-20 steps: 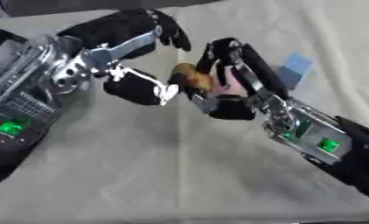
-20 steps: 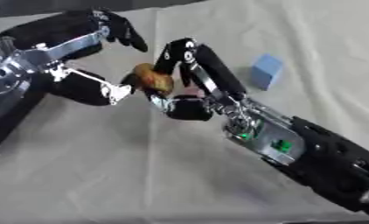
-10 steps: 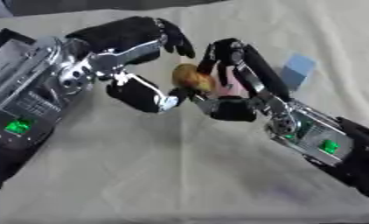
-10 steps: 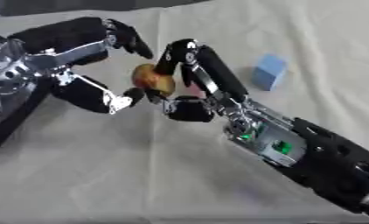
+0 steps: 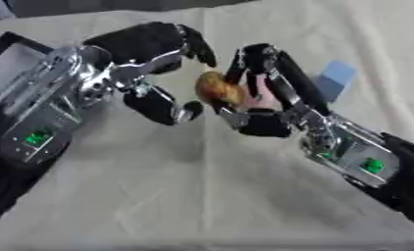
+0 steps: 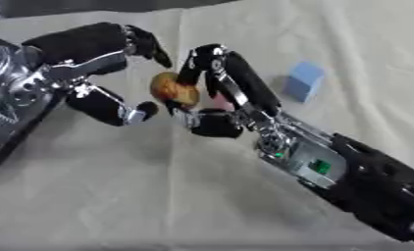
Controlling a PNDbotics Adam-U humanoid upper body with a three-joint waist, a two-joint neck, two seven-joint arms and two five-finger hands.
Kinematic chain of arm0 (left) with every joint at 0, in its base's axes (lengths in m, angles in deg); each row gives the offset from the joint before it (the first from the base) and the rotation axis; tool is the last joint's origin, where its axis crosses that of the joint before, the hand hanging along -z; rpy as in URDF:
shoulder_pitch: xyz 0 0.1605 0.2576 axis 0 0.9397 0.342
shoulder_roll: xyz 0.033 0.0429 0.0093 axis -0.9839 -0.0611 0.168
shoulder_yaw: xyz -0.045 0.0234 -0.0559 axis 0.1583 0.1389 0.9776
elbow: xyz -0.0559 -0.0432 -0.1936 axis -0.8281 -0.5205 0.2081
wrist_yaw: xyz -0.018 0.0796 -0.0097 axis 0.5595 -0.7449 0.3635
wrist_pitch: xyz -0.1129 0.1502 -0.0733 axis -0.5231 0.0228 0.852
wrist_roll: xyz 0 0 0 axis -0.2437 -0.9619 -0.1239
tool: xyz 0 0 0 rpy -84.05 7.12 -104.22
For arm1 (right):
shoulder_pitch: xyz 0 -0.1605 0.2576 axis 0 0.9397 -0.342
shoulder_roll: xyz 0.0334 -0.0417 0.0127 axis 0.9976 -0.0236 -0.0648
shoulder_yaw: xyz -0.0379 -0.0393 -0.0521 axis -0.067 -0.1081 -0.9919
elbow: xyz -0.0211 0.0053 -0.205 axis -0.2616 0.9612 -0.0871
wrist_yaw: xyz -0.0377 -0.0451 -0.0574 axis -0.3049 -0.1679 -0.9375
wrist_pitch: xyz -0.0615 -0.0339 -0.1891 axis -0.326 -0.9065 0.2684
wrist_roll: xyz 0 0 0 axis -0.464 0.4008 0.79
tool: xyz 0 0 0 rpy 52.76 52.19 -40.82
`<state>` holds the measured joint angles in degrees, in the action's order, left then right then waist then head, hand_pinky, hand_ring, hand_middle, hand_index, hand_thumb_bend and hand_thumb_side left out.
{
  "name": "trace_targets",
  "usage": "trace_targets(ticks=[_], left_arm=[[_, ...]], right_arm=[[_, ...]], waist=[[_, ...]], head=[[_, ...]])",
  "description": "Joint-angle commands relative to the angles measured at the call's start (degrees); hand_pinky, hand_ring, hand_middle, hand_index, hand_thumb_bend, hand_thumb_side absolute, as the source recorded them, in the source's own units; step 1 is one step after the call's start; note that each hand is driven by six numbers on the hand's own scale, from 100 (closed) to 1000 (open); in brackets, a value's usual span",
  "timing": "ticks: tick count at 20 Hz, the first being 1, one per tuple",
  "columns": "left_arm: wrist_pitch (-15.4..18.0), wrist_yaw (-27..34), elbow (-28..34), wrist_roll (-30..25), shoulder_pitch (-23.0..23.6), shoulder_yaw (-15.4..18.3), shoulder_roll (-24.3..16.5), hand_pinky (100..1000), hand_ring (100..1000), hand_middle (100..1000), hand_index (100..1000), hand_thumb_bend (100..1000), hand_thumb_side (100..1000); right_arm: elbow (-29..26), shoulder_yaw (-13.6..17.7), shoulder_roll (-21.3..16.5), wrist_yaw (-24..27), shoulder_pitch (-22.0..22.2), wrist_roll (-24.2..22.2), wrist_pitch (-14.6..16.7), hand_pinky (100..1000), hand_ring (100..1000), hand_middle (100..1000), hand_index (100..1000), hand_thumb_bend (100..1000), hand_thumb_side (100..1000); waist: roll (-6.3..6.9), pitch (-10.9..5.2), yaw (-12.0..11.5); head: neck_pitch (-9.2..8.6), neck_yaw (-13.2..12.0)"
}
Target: Pick up the objects with one hand, pass them to the other hand, and then place them into the box on the other side of the table.
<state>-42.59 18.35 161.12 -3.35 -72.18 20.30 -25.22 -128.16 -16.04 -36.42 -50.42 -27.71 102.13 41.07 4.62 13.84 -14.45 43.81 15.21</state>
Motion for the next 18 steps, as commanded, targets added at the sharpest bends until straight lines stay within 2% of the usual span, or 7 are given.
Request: trace_targets(ticks=[1,5,10,14,18], left_arm=[[0.68,-0.75,-0.54,0.92,-0.63,0.41,-0.12,797,782,728,807,330,147],[0.81,-0.07,-1.16,2.16,-0.55,0.27,0.26,799,778,717,793,295,166],[0.83,2.24,-1.08,3.17,-0.54,0.00,0.47,809,776,709,784,245,222],[0.68,4.18,-0.47,3.17,-0.60,-0.22,0.45,815,779,710,786,230,255],[0.45,5.06,0.21,2.89,-0.64,-0.42,0.43,814,779,712,790,240,250]], right_arm=[[-0.87,0.29,-0.46,-0.23,-0.94,0.14,0.62,217,474,414,421,245,100],[-0.87,0.16,-0.29,-0.09,-0.99,0.07,0.93,214,473,414,420,232,100],[-0.87,0.09,-0.18,0.13,-1.06,-0.07,1.00,212,473,414,419,169,100],[-0.87,0.08,-0.12,0.20,-1.16,-0.20,0.79,210,473,414,418,159,100],[-0.87,0.01,0.01,0.32,-1.32,-0.23,0.66,209,472,413,418,156,100]], waist=[[0.37,-0.96,0.17],[0.33,-0.86,0.36],[0.32,-0.75,0.43],[0.36,-0.71,0.42],[0.38,-0.64,0.47]], head=[[0.31,-0.16],[0.31,-0.18],[0.31,0.18],[0.31,0.50],[0.31,0.56]])
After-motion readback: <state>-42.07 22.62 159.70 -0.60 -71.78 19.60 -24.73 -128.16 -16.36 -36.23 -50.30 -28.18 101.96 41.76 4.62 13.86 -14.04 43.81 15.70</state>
